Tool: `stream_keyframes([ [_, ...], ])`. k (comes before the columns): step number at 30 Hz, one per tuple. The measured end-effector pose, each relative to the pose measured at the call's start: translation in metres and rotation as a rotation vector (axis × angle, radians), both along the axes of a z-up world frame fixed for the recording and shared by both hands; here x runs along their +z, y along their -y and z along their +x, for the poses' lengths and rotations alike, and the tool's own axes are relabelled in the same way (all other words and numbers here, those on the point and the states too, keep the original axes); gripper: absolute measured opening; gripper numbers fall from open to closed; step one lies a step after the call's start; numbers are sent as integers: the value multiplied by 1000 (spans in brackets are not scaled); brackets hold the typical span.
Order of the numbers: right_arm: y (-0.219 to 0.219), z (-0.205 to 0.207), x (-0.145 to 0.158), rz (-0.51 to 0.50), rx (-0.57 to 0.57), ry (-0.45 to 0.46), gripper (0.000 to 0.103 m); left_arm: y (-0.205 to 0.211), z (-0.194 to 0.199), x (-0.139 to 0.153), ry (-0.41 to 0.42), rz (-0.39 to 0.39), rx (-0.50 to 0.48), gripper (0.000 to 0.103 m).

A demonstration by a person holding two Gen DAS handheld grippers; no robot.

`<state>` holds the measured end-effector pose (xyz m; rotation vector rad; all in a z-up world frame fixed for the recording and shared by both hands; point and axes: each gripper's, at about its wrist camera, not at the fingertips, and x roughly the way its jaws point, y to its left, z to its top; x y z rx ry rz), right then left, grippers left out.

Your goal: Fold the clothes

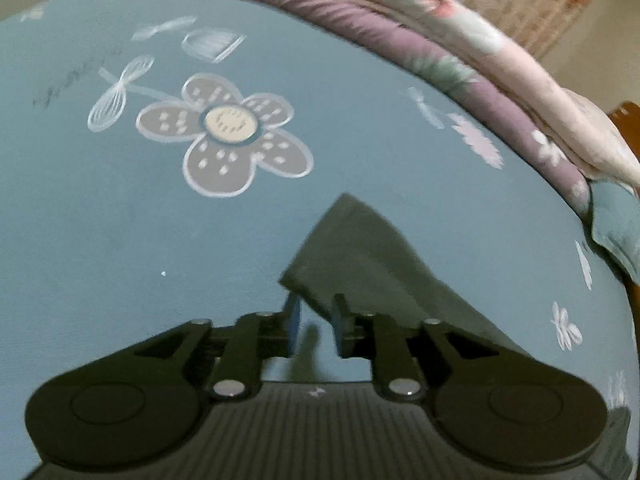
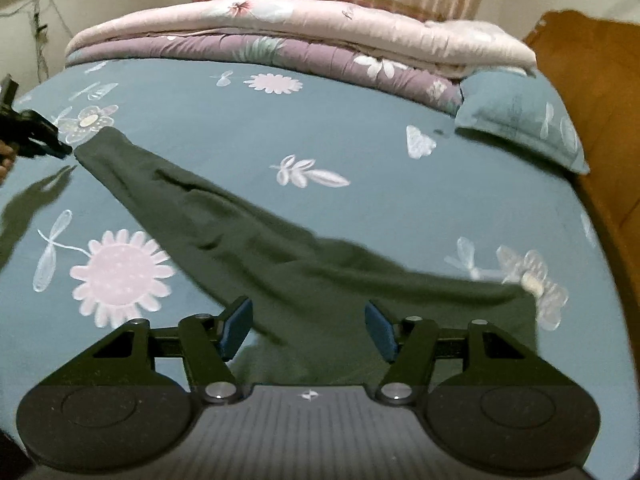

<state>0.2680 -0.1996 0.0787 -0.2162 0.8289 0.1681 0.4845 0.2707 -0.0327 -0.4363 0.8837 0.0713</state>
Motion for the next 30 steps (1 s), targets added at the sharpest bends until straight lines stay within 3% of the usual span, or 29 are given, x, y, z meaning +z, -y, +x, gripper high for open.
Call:
stream_keyframes([
  [3,24,17,0,-23,34,-7,47,31,-18,10,10,5,-72,30],
  [7,60,51,-11,-37,76,-43,18,88,-51,17,-3,-3,-197,32],
  [12,87,109,-43,3,145,-89,16,170,-97,15,-53,5,-300,38],
  [20,70,182,-83,86,341,-179,16,231,-147,17,-104,-8,-271,43],
  [25,52,177,-99,100,463,-220,13,239,-162,26,-89,10,-220,49],
  [30,48,155,-109,102,542,-228,12,254,-143,22,-96,7,-220,51],
])
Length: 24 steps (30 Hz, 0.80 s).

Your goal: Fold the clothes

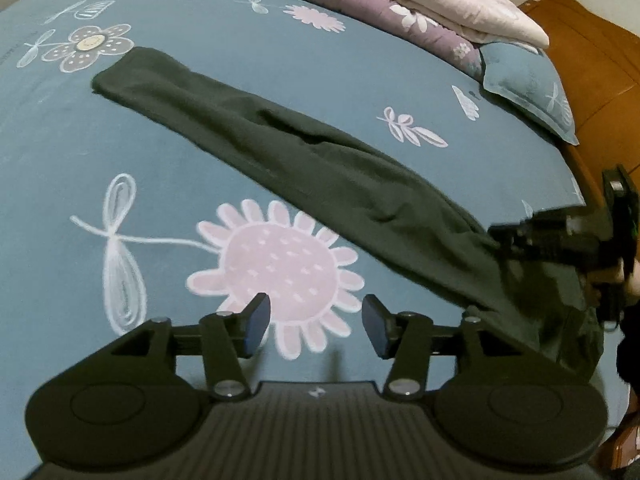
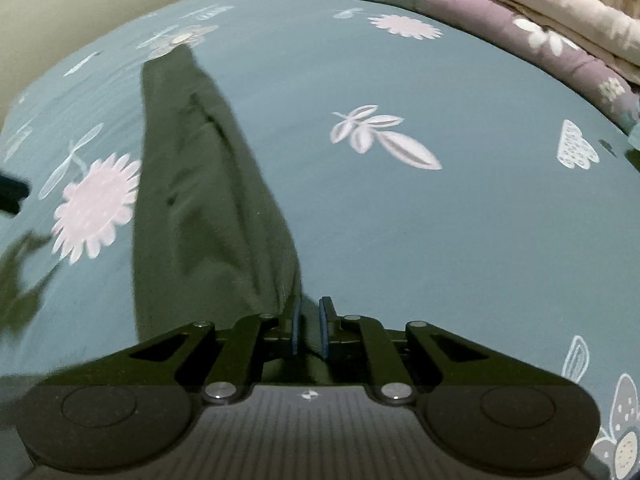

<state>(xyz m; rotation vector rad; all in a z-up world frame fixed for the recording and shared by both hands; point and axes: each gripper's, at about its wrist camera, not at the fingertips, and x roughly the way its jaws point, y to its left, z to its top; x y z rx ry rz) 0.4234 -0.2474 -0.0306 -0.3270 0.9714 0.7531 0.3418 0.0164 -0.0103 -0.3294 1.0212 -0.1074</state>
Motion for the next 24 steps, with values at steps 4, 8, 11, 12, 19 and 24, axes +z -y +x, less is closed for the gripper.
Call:
stream_keyframes([
  [4,0,-17,-7,5,16,27,12,33,33,-3,4,-1,-78,51],
  [8,-1,-37,-10,-16,21,109,13,76,65,-1,76,-17,-201,51],
  [11,0,-43,-14,-20,26,120,14,95,87,-17,71,-41,-232,50],
  [12,0,-43,-14,-19,25,120,14,101,94,-23,68,-49,-240,50],
  [19,19,-36,12,72,37,131,19,104,89,-59,-22,-48,-214,50],
  [24,39,-1,28,111,-22,174,28,99,83,-60,-17,-67,-198,51],
])
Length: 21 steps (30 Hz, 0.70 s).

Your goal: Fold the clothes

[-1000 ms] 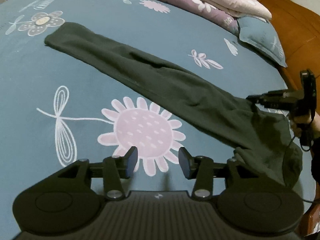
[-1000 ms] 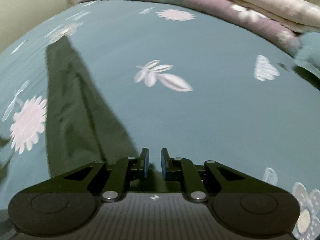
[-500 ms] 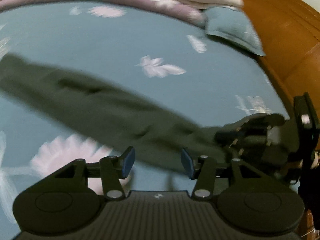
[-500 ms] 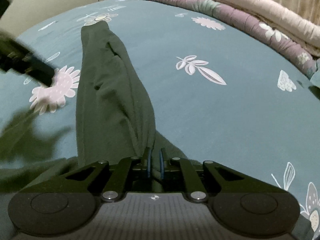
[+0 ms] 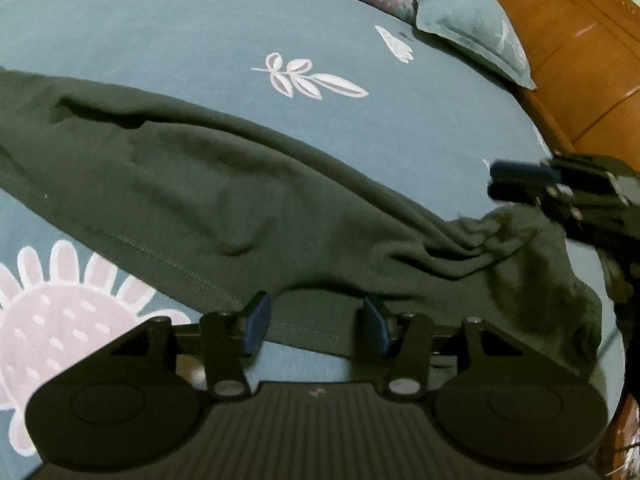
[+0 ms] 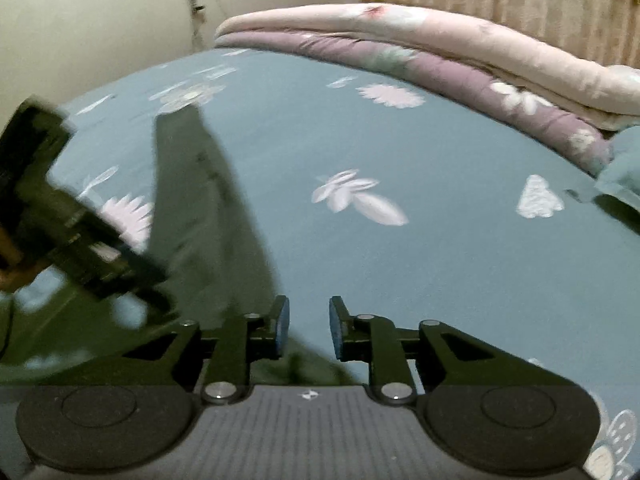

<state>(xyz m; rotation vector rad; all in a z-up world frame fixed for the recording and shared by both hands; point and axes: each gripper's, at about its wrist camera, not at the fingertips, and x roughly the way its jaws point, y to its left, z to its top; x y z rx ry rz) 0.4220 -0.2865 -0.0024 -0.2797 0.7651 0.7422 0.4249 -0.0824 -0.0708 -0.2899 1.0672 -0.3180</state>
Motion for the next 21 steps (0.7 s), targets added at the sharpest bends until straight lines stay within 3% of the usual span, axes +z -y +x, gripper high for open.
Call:
stream_keyframes([
  [4,-6,22,-16,26,35,-89,28,-2,0,1,-2,2,2,52],
  [7,-20,24,-31,50,98,-158,41,-3,0,-1,5,-3,2,52],
  [9,-31,21,-41,36,127,-180,42,-5,0,-2,7,-12,7,53],
  [10,-36,19,-46,20,135,-193,36,-6,0,-2,5,-16,10,53],
  [11,-41,18,-51,-1,143,-202,12,-6,0,-1,3,-20,10,53],
  [12,-45,17,-54,-15,143,-200,9,-7,0,0,1,-23,9,53],
  [16,-35,30,-38,49,92,-190,7,-12,3,0,-17,-46,13,52],
  [21,-12,63,-16,111,-73,-141,7,-11,8,-1,-25,-53,15,52],
])
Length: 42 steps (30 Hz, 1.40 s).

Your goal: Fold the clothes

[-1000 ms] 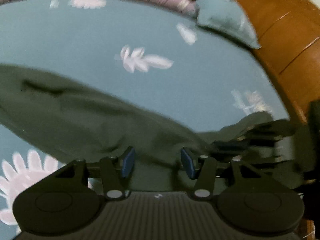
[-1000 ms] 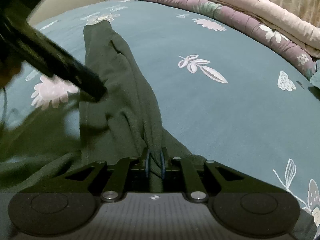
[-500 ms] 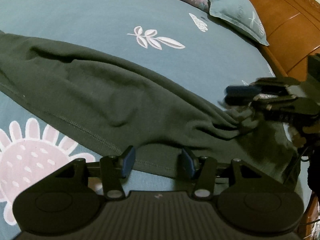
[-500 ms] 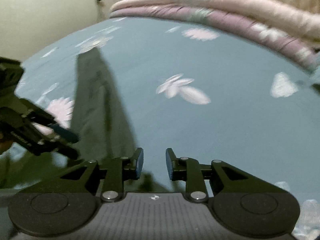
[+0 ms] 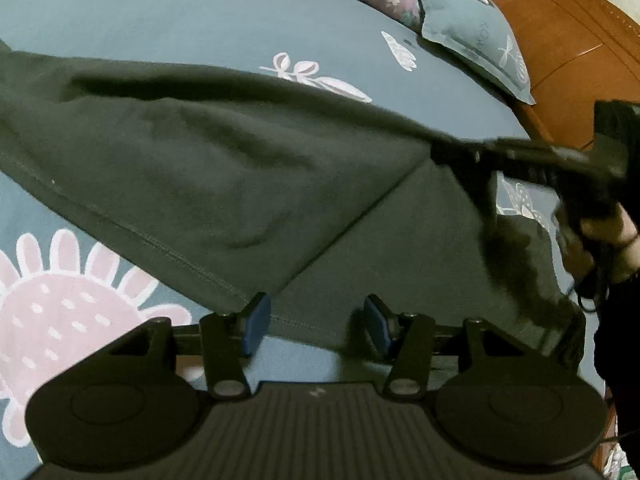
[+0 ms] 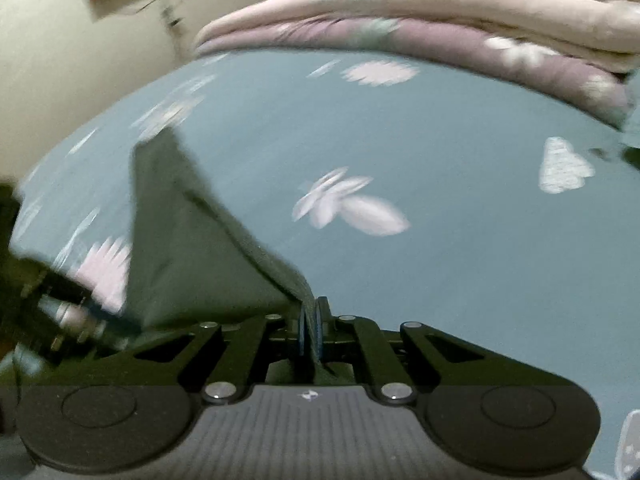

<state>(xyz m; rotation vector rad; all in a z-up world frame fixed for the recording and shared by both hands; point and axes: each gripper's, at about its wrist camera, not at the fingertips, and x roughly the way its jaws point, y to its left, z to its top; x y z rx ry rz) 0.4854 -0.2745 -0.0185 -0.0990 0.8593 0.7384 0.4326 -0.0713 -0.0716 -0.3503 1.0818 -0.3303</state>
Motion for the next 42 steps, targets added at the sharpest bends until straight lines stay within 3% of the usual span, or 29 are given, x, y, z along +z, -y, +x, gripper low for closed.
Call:
stream_keyframes([
  [5,11,14,-4,-11,-99,-18,15,1,-2,-2,7,13,-21,54],
  [9,40,16,12,-10,-172,27,16,-3,0,-3,3,-6,-23,55],
  [10,48,15,16,-31,-177,44,20,-3,0,-3,2,-8,-24,55],
  [14,69,0,19,-144,-109,81,46,-2,2,-3,1,-8,-31,56],
  [21,95,-19,-17,-354,-6,37,51,-1,2,-4,-2,-14,-36,60],
  [24,102,-24,-34,-360,11,14,49,0,3,-3,-3,-7,-40,60],
  [25,103,-27,-35,-334,11,4,36,0,3,-3,-5,-7,-37,61],
  [26,104,-30,-35,-308,11,-6,3,0,3,-2,-8,-9,-33,61],
  [30,98,-44,-34,-362,13,47,3,0,4,1,-20,-14,-15,60],
  [36,131,-28,-22,-312,-223,65,3,2,1,17,28,-8,-28,61],
  [39,129,-26,-21,-347,-252,71,3,-4,2,18,30,-4,-8,61],
  [42,121,-28,-4,-269,-229,87,6,-13,1,16,19,-2,23,61],
])
